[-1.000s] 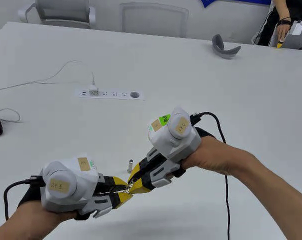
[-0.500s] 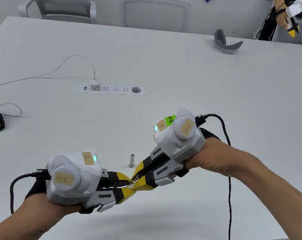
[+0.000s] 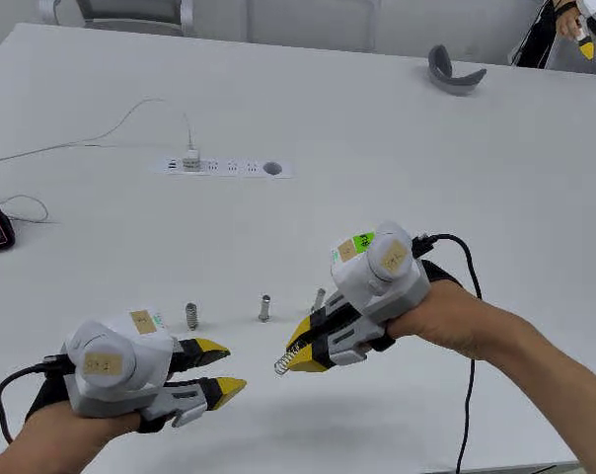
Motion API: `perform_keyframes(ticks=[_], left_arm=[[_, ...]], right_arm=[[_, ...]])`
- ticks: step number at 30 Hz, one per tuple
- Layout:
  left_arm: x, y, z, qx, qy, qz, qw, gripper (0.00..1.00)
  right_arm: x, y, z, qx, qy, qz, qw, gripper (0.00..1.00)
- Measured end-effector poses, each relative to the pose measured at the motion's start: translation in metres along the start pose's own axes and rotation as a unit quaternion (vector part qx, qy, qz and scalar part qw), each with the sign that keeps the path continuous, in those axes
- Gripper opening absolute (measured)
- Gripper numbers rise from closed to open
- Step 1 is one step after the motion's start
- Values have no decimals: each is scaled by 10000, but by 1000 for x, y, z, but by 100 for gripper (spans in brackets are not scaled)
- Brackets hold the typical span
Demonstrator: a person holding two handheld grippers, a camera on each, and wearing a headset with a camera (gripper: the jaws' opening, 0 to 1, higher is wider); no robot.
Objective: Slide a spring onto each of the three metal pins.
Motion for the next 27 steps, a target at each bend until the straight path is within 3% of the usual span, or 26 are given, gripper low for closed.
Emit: perform_keyframes(ticks=[10,27], left_arm=[[-12,9,-16,459,332,2,9984,32],[-32,21,-30,938,667,-106,9933,42]], right_arm=[[-12,4,12,-195,-158,-143,9996,12],[-13,-1,42,-364,-231,-384,9983,12]])
Point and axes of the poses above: the centre of the closed fingertips' face, and the gripper's own axes: y roughly backward along the fingers, z roughly to its right, x roughly out of its top, the point moved 9 cm from there along y, roughly backward along the fingers, and after that the axes turned 11 degrees about x, right-handed, at the moved point
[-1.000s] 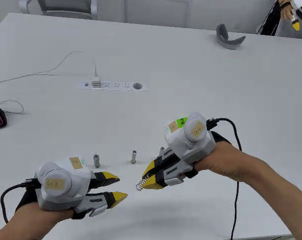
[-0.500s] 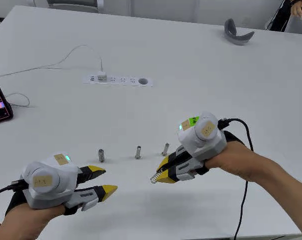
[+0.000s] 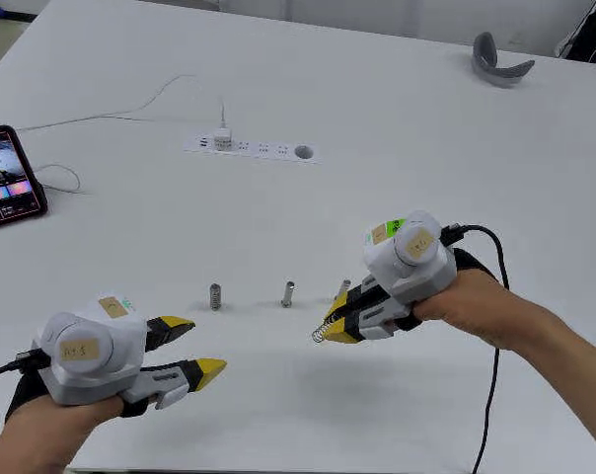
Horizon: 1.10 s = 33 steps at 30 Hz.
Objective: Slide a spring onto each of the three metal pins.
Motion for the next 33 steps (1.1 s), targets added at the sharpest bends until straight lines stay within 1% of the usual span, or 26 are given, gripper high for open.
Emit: perform_keyframes(ticks=[5,11,18,22,27,33], left_arm=[[-4,3,-4,144,76,-34,9999,47],[-11,9,-12,332,201,-104,9992,53],[-16,13,-17,482,324,-198,9981,62],[-17,14,-19,546,391,-214,9975,65],[-20,16,-20,588,473,-231,9969,66],[-24,17,-21,605,562,-273,9962,66]], right_arm=[[2,-4,13,-43,10,-131,9999,12],[7,-6,32,-147,28,-261,9995,12],[12,-7,55,-283,91,-299,9991,12],[15,-7,64,-334,113,-319,9989,12],[19,-9,74,-351,134,-323,9988,12],[26,-14,82,-328,207,-361,9986,12]])
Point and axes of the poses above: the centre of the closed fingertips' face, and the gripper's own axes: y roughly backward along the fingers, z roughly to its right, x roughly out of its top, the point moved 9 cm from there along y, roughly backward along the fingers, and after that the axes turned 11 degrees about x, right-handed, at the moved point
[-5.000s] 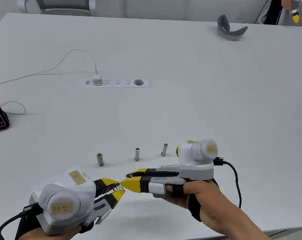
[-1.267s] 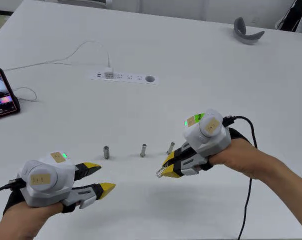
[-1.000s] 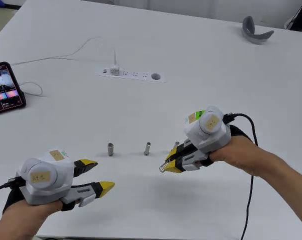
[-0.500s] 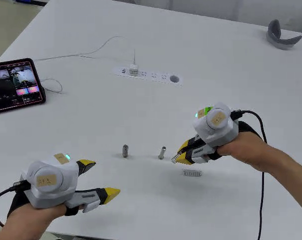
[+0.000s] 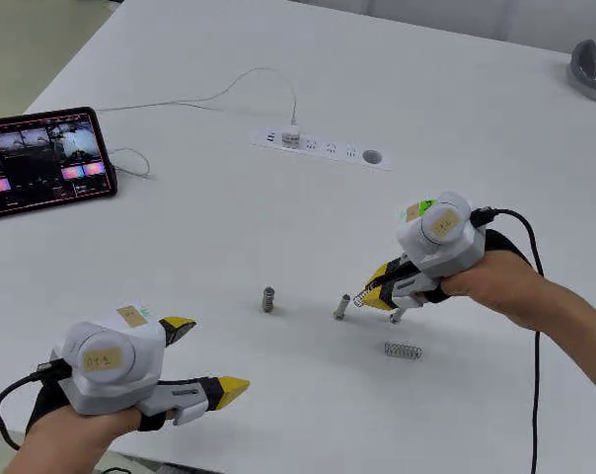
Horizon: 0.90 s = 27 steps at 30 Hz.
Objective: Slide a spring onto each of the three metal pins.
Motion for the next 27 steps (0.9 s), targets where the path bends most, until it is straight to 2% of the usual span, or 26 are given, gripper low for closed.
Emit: perform_keyframes(ticks=[6,19,27], left_arm=[[-2,1,-3,33,51,-17,10000,66],[-1,3,-10,89,88,-24,9999,66],[-3,6,-10,111,111,-26,9999,66]], right_arm=[[5,-5,5,41,57,-28,10000,12],[6,-16,7,100,106,-126,9998,13],[8,-23,7,116,209,-205,9995,13]])
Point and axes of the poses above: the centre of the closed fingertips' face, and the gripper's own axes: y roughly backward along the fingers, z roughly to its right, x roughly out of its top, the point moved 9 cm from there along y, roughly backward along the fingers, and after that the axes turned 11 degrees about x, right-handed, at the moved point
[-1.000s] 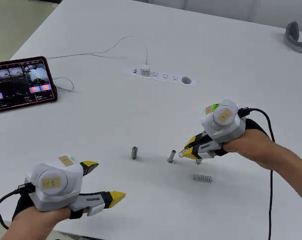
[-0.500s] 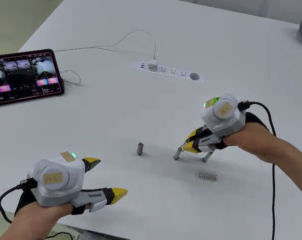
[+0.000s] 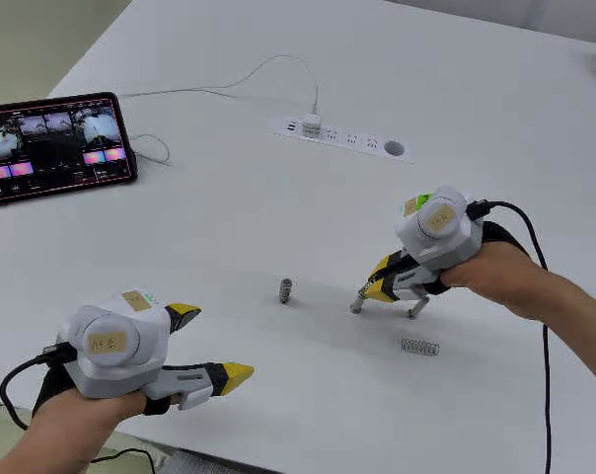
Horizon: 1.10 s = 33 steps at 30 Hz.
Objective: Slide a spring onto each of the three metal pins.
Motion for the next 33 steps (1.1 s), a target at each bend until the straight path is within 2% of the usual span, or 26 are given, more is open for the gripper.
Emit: perform_keyframes(ticks=[4,19,33], left_arm=[[-1,1,1,1,18,-6,10000,66],[-5,5,-2,27,29,-52,10000,65],[-9,6,0,27,71,-98,9999,64]], right_arm=[[2,-2,2,2,12,22,10000,13],[4,-19,2,39,205,-228,9995,13],[-4,-36,5,65,331,-520,9981,13]])
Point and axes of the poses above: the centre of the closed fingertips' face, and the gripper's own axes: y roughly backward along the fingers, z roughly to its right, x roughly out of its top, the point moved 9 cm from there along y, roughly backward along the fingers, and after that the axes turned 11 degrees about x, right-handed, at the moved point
